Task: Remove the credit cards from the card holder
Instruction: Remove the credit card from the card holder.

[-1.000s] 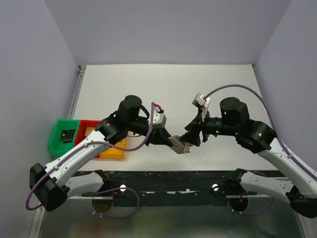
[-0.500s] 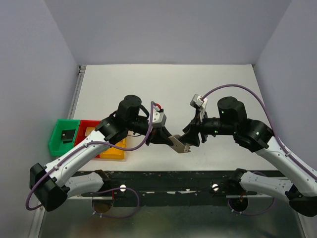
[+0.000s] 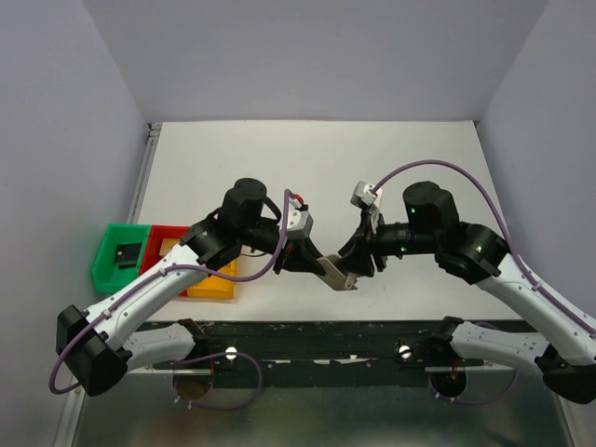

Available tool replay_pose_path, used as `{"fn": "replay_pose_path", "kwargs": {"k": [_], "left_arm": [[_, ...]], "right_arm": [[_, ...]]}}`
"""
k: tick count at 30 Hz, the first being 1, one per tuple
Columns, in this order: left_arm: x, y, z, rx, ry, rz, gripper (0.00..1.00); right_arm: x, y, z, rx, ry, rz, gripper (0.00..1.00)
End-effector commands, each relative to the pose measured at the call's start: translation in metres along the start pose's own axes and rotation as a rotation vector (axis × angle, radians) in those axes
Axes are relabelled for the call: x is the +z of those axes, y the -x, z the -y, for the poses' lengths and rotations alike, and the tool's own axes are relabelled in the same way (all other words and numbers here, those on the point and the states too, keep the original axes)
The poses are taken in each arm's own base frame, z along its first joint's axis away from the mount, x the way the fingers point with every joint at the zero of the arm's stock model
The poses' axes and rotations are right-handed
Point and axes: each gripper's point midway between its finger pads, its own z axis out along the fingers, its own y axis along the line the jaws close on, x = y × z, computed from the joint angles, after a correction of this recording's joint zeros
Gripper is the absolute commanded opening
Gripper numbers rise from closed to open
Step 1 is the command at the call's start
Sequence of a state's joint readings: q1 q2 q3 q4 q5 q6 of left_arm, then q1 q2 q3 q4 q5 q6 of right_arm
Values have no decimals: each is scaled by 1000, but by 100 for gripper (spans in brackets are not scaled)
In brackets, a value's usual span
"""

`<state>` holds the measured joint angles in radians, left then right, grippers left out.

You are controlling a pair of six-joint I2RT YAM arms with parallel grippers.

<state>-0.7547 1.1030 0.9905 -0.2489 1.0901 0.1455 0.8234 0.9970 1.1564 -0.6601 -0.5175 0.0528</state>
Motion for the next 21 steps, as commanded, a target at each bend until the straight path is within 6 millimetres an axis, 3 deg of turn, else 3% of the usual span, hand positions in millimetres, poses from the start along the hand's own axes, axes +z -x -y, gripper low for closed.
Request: {"fn": "replay_pose_path", "kwargs": {"k": [1, 3, 6, 7, 11, 12, 14, 17, 18, 21], "left_arm": [[0, 52, 9, 220, -72, 121, 0], [1, 54, 7, 221, -72, 125, 0], [1, 53, 6, 215, -63, 123, 0], [1, 52, 4, 210, -53, 121, 4], [0, 43, -3, 196, -1, 107, 23], [-1, 39, -6, 188, 21, 99, 35], [-4, 36, -16, 188, 97, 89, 48], [-13, 27, -35, 178, 229, 83, 59], [-17, 25, -42, 173, 277, 88, 71], [-36, 22, -76, 102, 514, 133, 73]], "right_arm": [[8, -39, -2, 40, 31, -153, 43], [9, -39, -2, 47, 28, -152, 31], [9, -36, 2, 69, -4, -143, 3], [9, -35, 5, 77, -20, -143, 0], [6, -31, 12, 88, -75, -127, 0], [4, -29, 14, 92, -95, -118, 0], [0, -26, 21, 100, -151, -101, 0], [-5, -19, 31, 113, -227, -70, 0], [-6, -18, 36, 120, -258, -65, 0], [-14, -12, 51, 146, -368, -28, 0]]}}
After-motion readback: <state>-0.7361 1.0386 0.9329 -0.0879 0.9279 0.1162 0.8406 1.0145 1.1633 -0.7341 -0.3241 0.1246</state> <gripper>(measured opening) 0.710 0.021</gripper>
